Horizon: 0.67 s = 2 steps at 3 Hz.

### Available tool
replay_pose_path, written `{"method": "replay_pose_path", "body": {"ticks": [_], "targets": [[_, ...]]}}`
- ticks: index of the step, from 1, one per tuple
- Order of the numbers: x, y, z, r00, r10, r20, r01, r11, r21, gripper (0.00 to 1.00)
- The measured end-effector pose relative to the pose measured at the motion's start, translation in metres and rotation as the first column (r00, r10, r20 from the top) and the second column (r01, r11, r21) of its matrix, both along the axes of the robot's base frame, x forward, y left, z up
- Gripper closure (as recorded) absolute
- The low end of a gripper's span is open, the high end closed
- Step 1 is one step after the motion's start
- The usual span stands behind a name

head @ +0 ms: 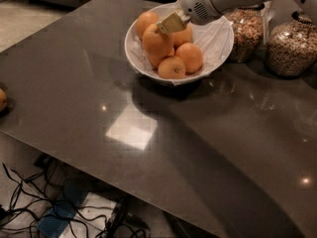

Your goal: Pick orange from white bowl

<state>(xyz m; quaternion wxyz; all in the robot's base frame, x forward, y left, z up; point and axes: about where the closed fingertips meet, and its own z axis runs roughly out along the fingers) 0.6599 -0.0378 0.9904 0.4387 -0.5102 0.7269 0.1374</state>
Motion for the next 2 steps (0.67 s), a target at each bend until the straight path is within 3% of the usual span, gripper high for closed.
{"method": "replay_pose_path", "body": {"ticks": [1, 2], "targets": [[0.0, 0.0001, 0.0, 1.0, 0.0, 0.0, 0.0, 1.0, 0.0, 1.0], [0.0, 0.0001, 0.0, 1.0, 0.0, 0.0, 0.0, 1.0, 0.0, 0.81]]}}
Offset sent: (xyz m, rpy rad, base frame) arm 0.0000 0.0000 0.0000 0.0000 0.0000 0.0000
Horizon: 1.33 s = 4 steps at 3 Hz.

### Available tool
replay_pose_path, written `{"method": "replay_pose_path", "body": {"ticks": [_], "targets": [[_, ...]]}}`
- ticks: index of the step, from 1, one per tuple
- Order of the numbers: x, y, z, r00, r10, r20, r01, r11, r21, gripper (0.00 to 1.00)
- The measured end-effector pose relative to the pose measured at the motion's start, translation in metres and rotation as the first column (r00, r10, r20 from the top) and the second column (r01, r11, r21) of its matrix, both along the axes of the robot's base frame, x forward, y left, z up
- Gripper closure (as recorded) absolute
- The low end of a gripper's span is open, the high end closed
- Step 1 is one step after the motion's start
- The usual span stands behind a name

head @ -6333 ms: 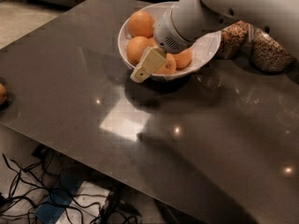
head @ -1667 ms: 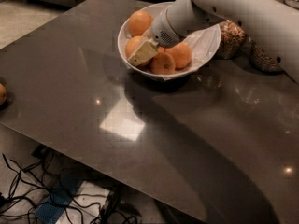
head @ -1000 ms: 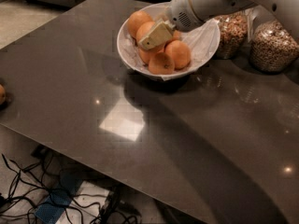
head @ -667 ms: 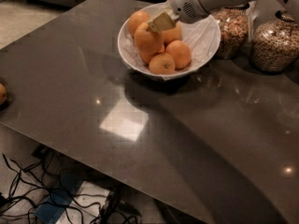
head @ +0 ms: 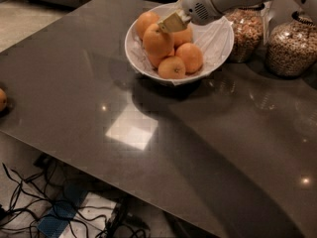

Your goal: Pick orange from white bowl

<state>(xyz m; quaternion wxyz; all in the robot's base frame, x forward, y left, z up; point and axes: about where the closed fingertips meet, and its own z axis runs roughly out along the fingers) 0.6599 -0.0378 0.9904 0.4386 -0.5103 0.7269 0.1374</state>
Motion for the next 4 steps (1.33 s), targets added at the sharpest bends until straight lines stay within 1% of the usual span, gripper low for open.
{"method": "replay_pose_path", "body": {"ticks": [3, 4], "targets": [[0.0, 0.0, 0.002, 1.0, 0.0, 0.0, 0.0, 1.0, 0.0, 0.12], [0.002, 0.007, -0.012, 0.9993, 0.018, -0.033, -0.018, 1.0, 0.0, 0.0]]}}
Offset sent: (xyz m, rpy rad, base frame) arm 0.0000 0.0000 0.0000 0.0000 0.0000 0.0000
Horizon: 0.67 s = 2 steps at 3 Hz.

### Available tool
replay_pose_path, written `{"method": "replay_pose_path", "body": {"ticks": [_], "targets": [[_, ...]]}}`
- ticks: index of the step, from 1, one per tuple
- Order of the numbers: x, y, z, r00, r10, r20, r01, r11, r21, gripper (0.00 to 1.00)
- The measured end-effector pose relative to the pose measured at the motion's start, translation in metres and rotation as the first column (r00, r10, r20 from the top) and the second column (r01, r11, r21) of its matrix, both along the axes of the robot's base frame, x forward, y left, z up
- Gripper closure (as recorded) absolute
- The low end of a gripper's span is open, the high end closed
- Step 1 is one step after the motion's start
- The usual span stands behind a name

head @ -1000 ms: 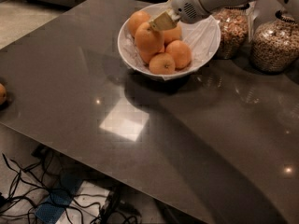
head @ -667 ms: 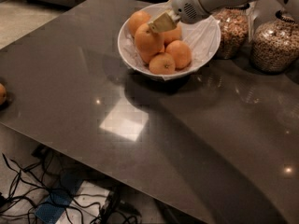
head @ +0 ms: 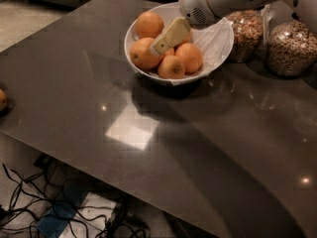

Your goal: Pick orange from white bowl

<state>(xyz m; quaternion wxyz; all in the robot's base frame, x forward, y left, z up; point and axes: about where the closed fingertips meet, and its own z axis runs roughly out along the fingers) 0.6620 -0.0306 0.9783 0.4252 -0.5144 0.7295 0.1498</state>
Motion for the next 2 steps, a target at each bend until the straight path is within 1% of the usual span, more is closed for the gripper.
{"method": "replay_pose_path", "body": {"ticks": [1, 2], "targets": [[-0.0008, 0.0043, -0.003, 0.9998, 0.012, -0.013, -0.012, 1.0, -0.005, 0.0], [-0.0035, 0.0095, -0.01, 0.9985, 0.013, -0.054, -0.012, 1.0, 0.007, 0.19]]}}
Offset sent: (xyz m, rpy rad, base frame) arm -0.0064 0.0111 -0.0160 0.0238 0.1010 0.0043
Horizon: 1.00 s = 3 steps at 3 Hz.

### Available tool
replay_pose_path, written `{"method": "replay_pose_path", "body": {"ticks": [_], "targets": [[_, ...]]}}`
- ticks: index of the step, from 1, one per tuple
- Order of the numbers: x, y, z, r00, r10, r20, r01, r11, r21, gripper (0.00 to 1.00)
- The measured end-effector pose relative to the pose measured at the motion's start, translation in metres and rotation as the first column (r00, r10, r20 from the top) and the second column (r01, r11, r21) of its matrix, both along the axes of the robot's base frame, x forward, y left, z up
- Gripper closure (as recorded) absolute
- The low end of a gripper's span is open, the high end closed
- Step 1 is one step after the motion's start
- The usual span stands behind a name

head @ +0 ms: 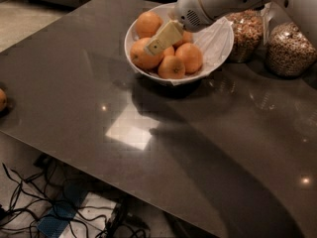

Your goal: Pick orange from white bowl

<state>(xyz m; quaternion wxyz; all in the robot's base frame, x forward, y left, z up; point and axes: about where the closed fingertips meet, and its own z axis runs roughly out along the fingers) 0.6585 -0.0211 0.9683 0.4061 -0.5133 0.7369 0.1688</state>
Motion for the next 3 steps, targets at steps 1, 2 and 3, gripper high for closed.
{"method": "replay_pose_path", "body": {"ticks": [1, 2, 3], "targets": [[-0.003, 0.001, -0.004, 0.9995, -0.011, -0.031, 0.011, 1.0, 0.009, 0.42], [-0.004, 0.001, -0.01, 0.9981, -0.027, -0.056, 0.028, 0.999, 0.023, 0.58], [-0.005, 0.004, -0.017, 0.9956, -0.031, -0.089, 0.034, 0.999, 0.032, 0.39]]}}
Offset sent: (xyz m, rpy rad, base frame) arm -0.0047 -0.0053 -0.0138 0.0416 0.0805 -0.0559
